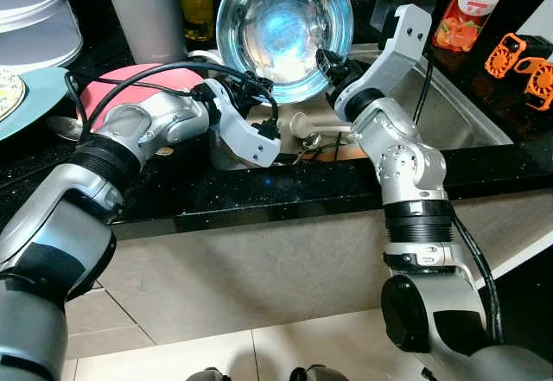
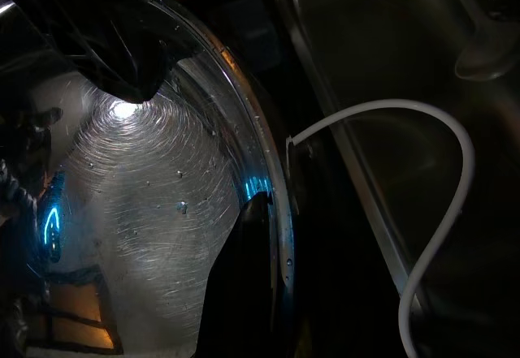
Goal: Kitchen organization
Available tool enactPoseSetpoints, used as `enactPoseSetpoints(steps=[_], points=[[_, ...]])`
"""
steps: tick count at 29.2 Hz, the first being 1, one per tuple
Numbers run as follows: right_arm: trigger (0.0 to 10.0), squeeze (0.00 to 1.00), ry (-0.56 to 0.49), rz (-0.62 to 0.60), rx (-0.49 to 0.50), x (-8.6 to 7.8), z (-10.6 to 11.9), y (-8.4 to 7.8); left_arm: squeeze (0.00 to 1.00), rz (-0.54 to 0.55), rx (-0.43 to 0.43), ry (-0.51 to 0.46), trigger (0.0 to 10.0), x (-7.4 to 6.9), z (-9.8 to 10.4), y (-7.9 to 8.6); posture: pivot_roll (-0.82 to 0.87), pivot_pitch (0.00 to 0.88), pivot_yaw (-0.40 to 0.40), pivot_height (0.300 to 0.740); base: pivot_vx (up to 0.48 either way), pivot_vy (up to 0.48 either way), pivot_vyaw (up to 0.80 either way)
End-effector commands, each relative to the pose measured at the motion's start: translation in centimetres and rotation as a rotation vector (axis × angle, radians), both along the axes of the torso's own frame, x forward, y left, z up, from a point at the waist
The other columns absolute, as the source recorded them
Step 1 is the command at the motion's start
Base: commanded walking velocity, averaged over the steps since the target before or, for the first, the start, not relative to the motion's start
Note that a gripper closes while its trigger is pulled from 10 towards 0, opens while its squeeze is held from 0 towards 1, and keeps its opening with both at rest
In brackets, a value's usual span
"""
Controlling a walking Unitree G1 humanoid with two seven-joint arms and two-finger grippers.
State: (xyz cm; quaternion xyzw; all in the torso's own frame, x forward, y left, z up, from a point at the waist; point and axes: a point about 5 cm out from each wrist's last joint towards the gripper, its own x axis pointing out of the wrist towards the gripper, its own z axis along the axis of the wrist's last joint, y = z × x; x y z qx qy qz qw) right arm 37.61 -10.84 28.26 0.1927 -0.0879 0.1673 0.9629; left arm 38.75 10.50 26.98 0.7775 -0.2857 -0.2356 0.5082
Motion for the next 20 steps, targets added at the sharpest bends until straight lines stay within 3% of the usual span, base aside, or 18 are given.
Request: enactPoseSetpoints(steps=[1,2,3,8,9,13,14,16,20], points=[[0.0,0.0,0.003,0.022,-0.06,0.0,-0.5,0.6,0.53,0.008,-0.016,-0.003,10.0,0.0,0.1,-0.1,0.09,0.023,-0.033,0.74,0.0,0.0,0.0],[0.0,0.0,0.005,0.022,-0.065,0.0,-0.6,0.7,0.53,0.009,-0.025,-0.002,10.0,0.0,0.1,-0.1,0.09,0.023,-0.033,0.74,0.0,0.0,0.0],[0.0,0.0,0.004,0.019,-0.075,0.0,-0.6,0.8,1.0,0.009,-0.057,0.005,10.0,0.0,0.3,-0.1,0.09,0.023,-0.033,0.74,0.0,0.0,0.0],[0.0,0.0,0.023,-0.002,-0.098,0.2,-0.9,0.9,1.0,0.018,-0.112,0.006,10.0,0.0,0.9,0.1,0.09,0.026,-0.04,0.74,0.0,0.0,0.0],[0.0,0.0,0.04,-0.019,-0.105,0.4,-1.1,0.6,0.0,0.007,-0.153,0.008,10.0,-0.2,1.3,0.0,0.09,0.027,-0.041,0.74,0.0,0.0,0.0],[0.3,0.0,0.063,-0.044,-0.111,0.7,-1.5,0.2,0.0,-0.002,-0.2,-0.001,10.0,-0.4,2.0,-0.2,0.1,0.027,-0.043,0.74,0.0,0.0,0.0],[10.0,0.0,0.076,-0.058,-0.115,0.8,-1.7,0.1,0.0,-0.004,-0.212,0.0,10.0,-0.5,2.2,-0.1,0.1,0.026,-0.045,0.74,0.0,0.0,0.0],[10.0,0.0,0.091,-0.075,-0.121,0.9,-1.9,-0.1,0.0,-0.008,-0.229,0.002,10.0,-0.7,2.4,-0.1,0.1,0.026,-0.045,0.74,0.0,0.0,0.0],[10.0,0.0,0.19,-0.15,-0.127,1.9,-3.4,-1.3,0.0,-0.06,-0.394,0.149,10.0,-2.1,3.3,-0.2,0.1,0.028,-0.044,0.74,0.0,0.0,0.0]])
